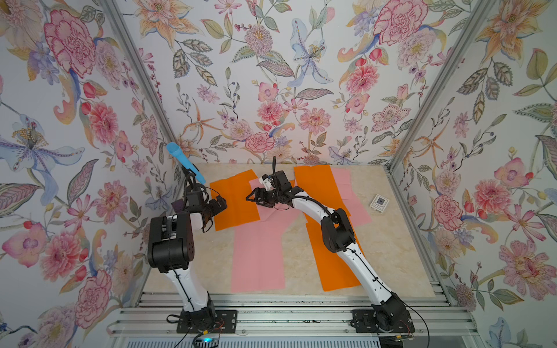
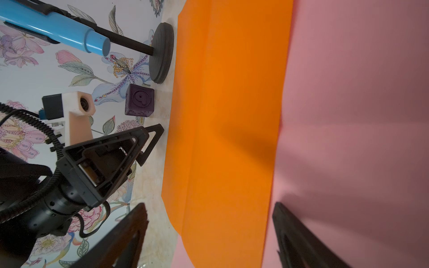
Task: Sort the scattered colored papers by color
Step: Pick up the colored paper.
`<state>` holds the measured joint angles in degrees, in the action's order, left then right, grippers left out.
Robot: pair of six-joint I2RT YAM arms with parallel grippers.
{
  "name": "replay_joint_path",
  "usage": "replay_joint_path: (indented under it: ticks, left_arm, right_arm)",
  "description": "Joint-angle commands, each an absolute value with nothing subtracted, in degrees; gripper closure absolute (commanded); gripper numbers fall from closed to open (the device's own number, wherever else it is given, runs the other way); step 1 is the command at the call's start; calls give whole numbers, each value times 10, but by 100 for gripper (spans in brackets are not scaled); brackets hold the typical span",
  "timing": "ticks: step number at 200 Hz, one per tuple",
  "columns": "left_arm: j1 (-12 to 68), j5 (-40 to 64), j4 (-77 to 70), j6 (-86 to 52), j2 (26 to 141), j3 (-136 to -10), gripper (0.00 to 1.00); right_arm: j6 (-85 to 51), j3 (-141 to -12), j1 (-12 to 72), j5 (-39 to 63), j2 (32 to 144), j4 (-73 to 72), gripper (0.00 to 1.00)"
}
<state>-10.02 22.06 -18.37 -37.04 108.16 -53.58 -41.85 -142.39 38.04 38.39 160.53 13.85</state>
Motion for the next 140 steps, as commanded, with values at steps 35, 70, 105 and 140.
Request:
replay_joint_path:
  ticks: [35,70,105,140]
  left_arm:
    - [-103,289,-267,-420,1113,-500,0]
    - [-86,326,-305,-453,1119,-491,0]
    - [-74,375,-376,-515,1118,-482,0]
    - [-75,404,-426,-557,1093,-475,0]
  right_arm:
    - [-420,-1426,376,369,1631,181,13]
    - [-435,-1457,380,389,1651,179,13]
    - [-437,-1459,381,393,1650,176,15]
    - [-438,-1452,377,393,1646,174,16]
